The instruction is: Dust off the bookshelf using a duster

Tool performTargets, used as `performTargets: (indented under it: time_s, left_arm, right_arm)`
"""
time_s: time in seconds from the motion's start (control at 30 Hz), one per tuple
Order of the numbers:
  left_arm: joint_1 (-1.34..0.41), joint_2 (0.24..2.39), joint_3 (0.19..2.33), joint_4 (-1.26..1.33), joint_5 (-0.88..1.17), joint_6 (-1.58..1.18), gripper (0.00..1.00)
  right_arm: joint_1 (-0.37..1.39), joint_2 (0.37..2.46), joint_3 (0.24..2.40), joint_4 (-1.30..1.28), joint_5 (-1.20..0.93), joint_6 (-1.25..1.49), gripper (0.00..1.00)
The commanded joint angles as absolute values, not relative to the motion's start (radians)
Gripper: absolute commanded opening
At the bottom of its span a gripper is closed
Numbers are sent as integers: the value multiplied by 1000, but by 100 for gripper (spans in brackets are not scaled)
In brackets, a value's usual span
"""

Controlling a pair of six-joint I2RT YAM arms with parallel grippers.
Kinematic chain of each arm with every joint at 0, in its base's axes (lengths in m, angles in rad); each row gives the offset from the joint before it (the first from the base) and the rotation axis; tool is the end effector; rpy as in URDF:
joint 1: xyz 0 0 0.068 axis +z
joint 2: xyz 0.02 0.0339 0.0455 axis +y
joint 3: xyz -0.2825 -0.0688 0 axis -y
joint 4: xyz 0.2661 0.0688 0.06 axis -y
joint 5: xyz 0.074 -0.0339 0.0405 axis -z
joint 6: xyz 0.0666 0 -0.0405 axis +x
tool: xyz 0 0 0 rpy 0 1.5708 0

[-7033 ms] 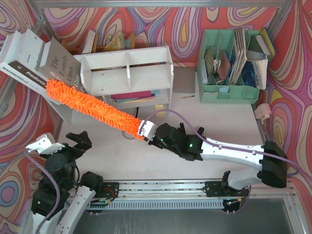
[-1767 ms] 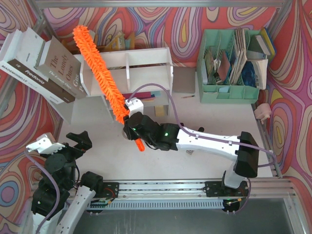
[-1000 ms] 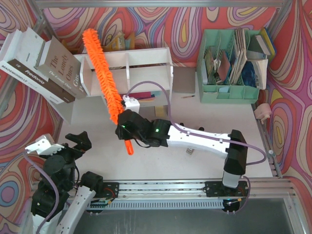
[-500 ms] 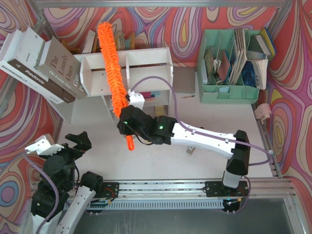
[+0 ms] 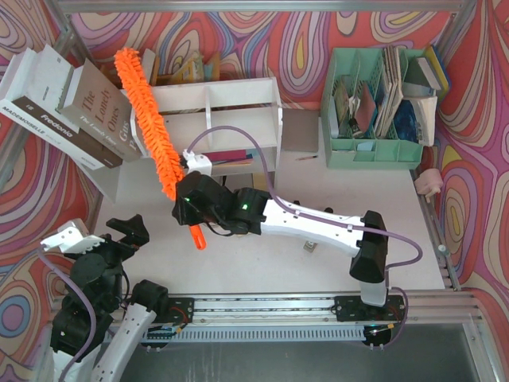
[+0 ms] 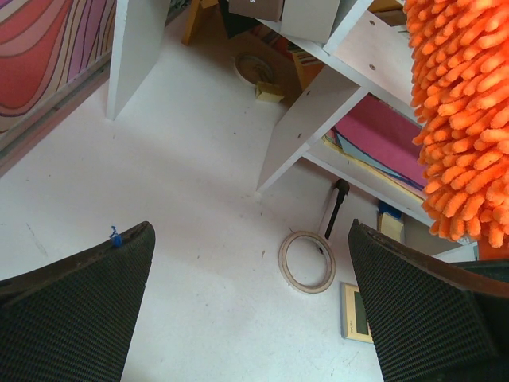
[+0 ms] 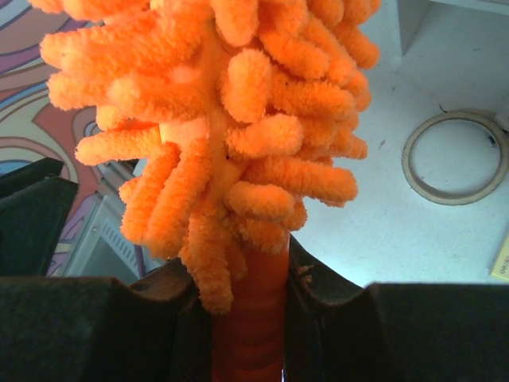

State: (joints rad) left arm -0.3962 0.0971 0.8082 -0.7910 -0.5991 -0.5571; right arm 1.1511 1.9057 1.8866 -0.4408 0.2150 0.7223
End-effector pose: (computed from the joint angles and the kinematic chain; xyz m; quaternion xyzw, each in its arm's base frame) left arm 0.0420 0.0231 0.3497 -0.2559 0.6837 -0.1047 0.6753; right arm 0.2186 0.4551 0.3735 -0.1244 0.8375 0.3684 0.3840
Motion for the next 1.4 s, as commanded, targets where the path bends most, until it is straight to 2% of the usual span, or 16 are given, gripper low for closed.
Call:
performTargets:
  time_s: [0.0, 0.2, 0.37, 0.73, 1.13, 1.37]
  left_arm:
    - [-392, 93, 808, -781, -598, -552, 99]
    - [-391, 88, 808, -782, -601, -554, 98]
    - [-391, 92, 808, -779, -596, -551, 98]
    - [-391, 84, 808, -783, -597, -555, 98]
    - [-391, 77, 807, -782, -598, -554, 99]
    - [-391, 78, 808, -782, -597, -554, 98]
  right_arm:
    - [1154, 1829, 1829, -447, 302, 746, 0]
    - [1148, 1666, 1653, -426, 449, 804, 0]
    - [1144, 1597, 1612, -449, 518, 816, 0]
    - [1128, 1671, 1735, -461, 437, 761, 0]
    - [1069, 1526, 1560, -507, 487, 856, 0]
    - [1068, 1512, 1537, -456, 462, 850, 0]
